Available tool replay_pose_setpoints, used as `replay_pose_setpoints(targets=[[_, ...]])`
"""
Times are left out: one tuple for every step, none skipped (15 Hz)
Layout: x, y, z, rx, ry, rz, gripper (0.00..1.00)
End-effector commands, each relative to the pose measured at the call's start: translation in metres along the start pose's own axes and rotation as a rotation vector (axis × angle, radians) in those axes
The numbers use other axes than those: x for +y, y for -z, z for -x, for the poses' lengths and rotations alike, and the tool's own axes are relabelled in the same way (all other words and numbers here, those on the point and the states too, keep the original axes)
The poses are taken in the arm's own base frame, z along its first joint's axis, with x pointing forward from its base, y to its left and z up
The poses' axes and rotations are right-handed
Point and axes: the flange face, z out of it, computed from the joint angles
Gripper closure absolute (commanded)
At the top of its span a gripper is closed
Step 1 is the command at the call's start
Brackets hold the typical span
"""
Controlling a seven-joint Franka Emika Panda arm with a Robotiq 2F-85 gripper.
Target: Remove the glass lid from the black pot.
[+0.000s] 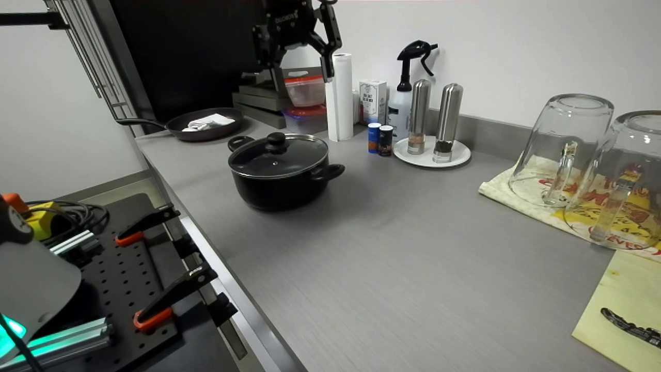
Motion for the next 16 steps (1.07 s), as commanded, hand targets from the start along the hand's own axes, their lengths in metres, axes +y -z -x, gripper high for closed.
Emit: replay_pose_setpoints(targets=[[-0.017, -0.021, -0.047, -0.023, 0.085, -0.011, 0.00], [-0.022, -0.026, -0.056, -0.026, 0.103, -0.015, 0.00], [-0.028, -0.032, -0.067, -0.027, 0.117, -0.027, 0.00], [-0.033, -0.036, -0.077, -0.028, 0.129, -0.038, 0.00], [-0.039, -0.041, -0.085, -0.027, 0.136, -0.046, 0.00], [-0.044, -0.044, -0.092, -0.026, 0.149, -0.055, 0.00], [-0.050, -0.047, -0.098, -0.025, 0.158, -0.061, 0.00], [-0.056, -0.051, -0.103, -0.027, 0.172, -0.064, 0.00], [-0.062, -0.054, -0.108, -0.029, 0.186, -0.069, 0.00], [-0.069, -0.059, -0.112, -0.032, 0.197, -0.075, 0.00], [-0.076, -0.062, -0.115, -0.037, 0.213, -0.081, 0.00], [-0.084, -0.065, -0.117, -0.042, 0.230, -0.089, 0.00], [-0.092, -0.067, -0.117, -0.044, 0.247, -0.098, 0.00], [-0.099, -0.069, -0.118, -0.046, 0.262, -0.100, 0.00], [-0.105, -0.070, -0.118, -0.050, 0.274, -0.106, 0.00], [-0.111, -0.072, -0.118, -0.051, 0.287, -0.108, 0.00]])
